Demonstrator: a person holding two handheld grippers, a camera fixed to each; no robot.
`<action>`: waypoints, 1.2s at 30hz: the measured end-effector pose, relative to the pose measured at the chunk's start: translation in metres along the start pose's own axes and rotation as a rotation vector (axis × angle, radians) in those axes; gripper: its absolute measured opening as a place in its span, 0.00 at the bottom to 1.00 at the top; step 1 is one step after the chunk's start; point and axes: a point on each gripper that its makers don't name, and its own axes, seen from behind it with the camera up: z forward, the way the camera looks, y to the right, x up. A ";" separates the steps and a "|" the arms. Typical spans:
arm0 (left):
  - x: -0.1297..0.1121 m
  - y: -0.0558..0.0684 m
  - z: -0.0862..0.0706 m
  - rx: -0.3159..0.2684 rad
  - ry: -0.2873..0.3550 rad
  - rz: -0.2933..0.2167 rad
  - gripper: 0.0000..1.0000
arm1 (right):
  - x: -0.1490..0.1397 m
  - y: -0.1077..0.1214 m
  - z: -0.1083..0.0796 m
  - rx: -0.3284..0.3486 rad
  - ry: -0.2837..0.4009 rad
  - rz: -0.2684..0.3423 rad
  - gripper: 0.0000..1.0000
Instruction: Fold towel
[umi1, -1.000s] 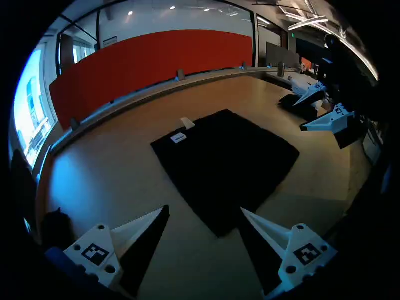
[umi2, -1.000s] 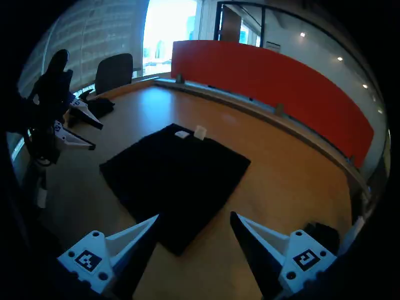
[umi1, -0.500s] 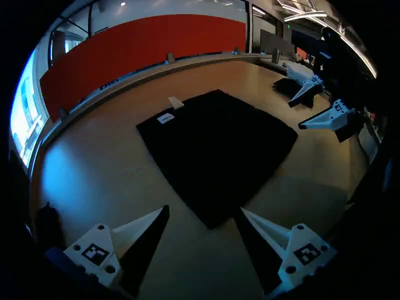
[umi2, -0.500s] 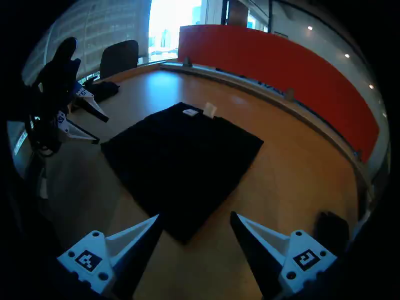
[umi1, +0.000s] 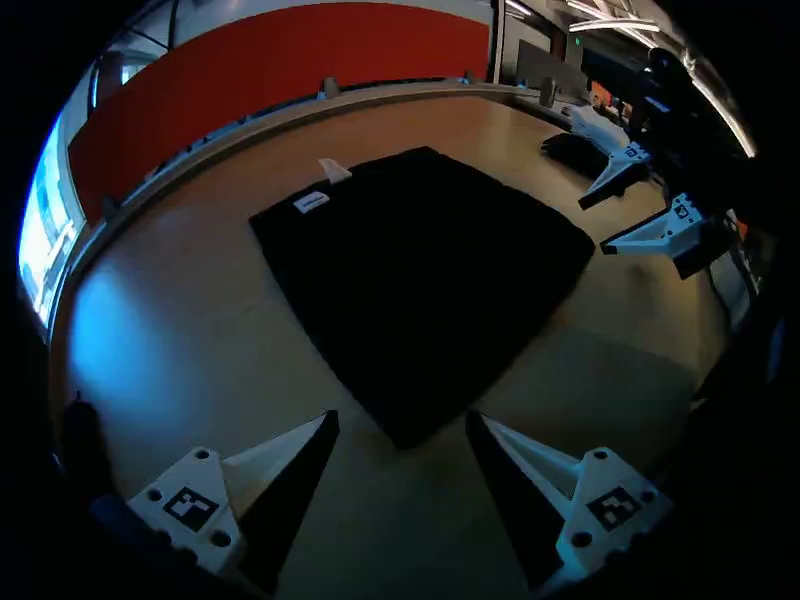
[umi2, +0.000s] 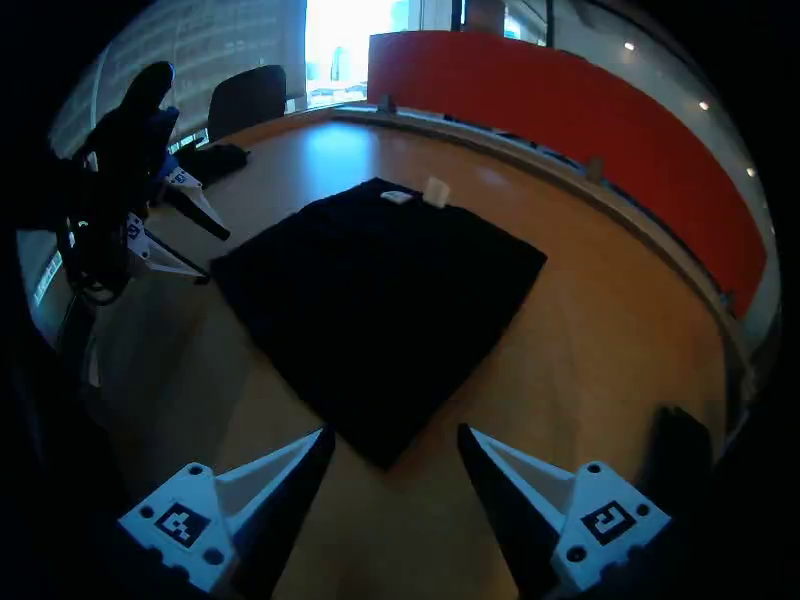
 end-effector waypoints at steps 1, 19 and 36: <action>-0.001 0.001 0.000 -0.002 -0.003 0.000 0.94 | -0.001 0.000 0.000 0.002 -0.002 -0.002 0.92; -0.003 0.004 0.004 -0.015 -0.028 -0.014 0.85 | -0.008 -0.003 0.007 0.032 -0.033 -0.009 0.77; -0.001 0.004 0.006 -0.012 -0.033 0.015 0.83 | -0.013 -0.005 0.017 0.044 -0.064 -0.009 0.76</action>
